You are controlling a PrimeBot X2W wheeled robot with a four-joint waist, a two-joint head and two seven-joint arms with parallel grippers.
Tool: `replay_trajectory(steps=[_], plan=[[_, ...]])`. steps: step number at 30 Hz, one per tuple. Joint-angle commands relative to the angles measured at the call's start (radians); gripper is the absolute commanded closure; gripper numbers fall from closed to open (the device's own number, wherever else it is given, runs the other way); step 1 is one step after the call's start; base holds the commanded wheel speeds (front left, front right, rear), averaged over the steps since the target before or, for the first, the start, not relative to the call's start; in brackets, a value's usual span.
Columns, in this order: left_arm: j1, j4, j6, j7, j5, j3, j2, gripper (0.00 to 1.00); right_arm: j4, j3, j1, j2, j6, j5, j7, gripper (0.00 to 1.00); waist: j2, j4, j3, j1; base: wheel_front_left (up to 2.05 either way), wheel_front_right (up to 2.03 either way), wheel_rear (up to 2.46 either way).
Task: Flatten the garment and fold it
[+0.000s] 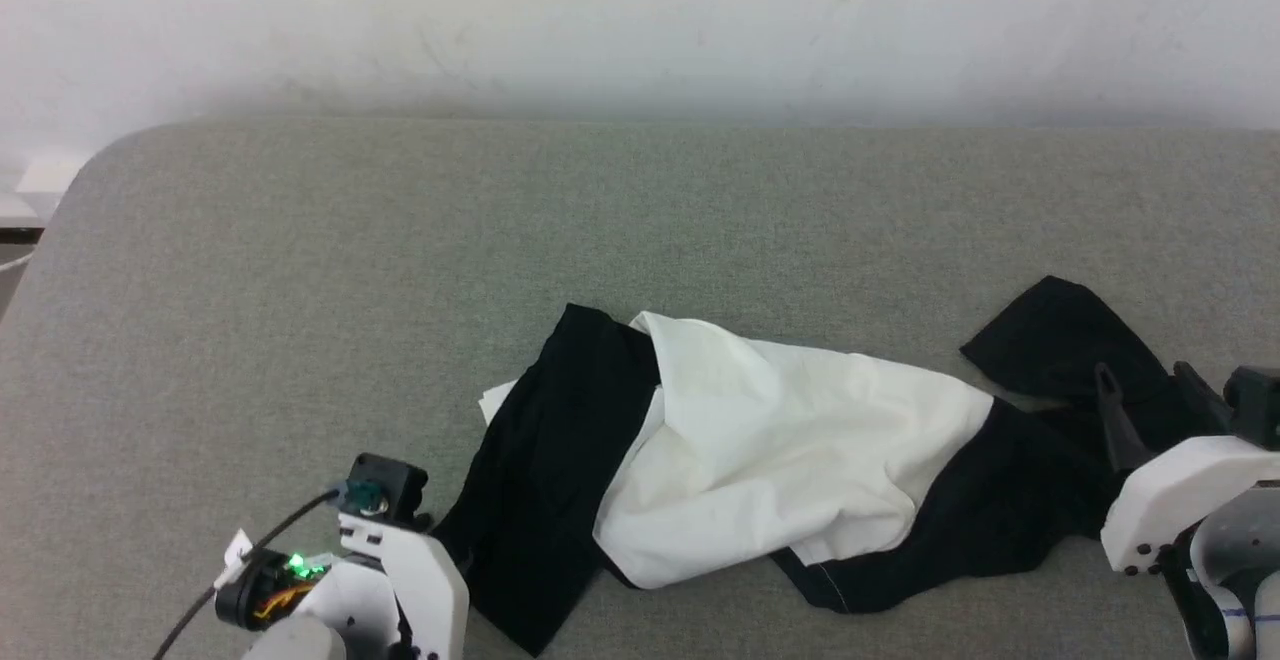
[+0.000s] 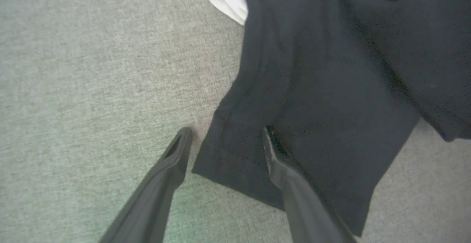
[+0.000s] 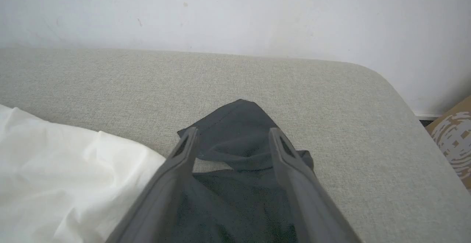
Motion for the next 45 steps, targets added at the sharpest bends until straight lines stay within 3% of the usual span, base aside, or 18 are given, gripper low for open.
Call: replay_trajectory(steps=[1,2,3,6,20,28,35,36,37,38,41,45], plan=[[-0.015,0.018,-0.013,0.034,-0.016,-0.013,0.004,0.0,-0.009,0.003,0.012,0.006,-0.002,0.001,-0.002,0.0,0.0,-0.011,0.022,0.0,0.0,0.0,0.0],[-0.018,0.034,-0.023,0.067,-0.023,-0.026,0.007,0.57,-0.011,0.005,0.011,0.009,-0.002,-0.001,-0.003,0.0,0.0,-0.014,0.029,0.0,0.0,0.0,0.0],[-0.023,0.047,-0.03,0.093,-0.029,-0.033,0.011,1.0,-0.012,0.008,0.01,0.011,-0.002,-0.002,-0.003,0.0,0.0,-0.016,0.035,0.0,0.0,0.0,0.0],[-0.049,0.057,-0.023,0.089,-0.027,-0.018,0.031,1.0,-0.012,0.014,0.006,0.017,-0.002,-0.004,-0.004,0.0,0.0,-0.021,0.042,0.0,0.0,0.0,0.0],[-0.187,-0.141,0.163,-0.344,0.05,0.238,0.129,1.0,0.039,0.028,0.028,0.043,-0.002,-0.006,-0.039,0.0,0.0,-0.017,-0.042,0.0,0.0,0.0,0.0],[-0.385,-0.07,0.186,-0.516,0.069,0.329,0.178,1.0,0.041,0.077,-0.015,0.053,-0.002,-0.006,-0.054,0.0,0.0,-0.082,0.02,0.0,0.0,0.0,0.0],[-0.534,0.203,0.161,-0.473,0.116,0.283,0.224,1.0,0.044,0.118,-0.054,0.061,-0.002,0.002,-0.073,0.0,0.0,-0.138,0.105,0.0,0.0,0.0,0.0],[-0.543,0.253,0.155,-0.457,0.122,0.271,0.228,0.9,0.046,0.125,-0.057,0.062,-0.002,0.002,-0.075,0.0,0.0,-0.144,0.113,0.0,0.0,0.0,0.0],[-0.55,0.301,0.15,-0.443,0.128,0.26,0.229,0.53,0.049,0.13,-0.06,0.062,-0.002,0.003,-0.078,0.0,0.0,-0.147,0.119,0.0,0.0,0.0,0.0],[-0.557,0.349,0.151,-0.429,0.131,0.253,0.226,0.0,0.052,0.134,-0.062,0.063,-0.002,0.004,-0.08,0.0,0.0,-0.149,0.123,0.0,0.0,0.0,0.0],[-0.571,0.464,0.144,-0.404,0.125,0.237,0.204,0.0,0.059,0.147,-0.065,0.064,-0.002,0.007,-0.088,0.0,0.0,-0.15,0.128,0.0,0.0,0.0,0.0],[-0.59,0.53,0.124,-0.482,0.121,0.223,0.175,0.0,0.067,0.142,-0.056,0.062,-0.002,0.012,-0.099,0.0,0.0,-0.13,0.106,0.0,0.0,0.0,0.0]])
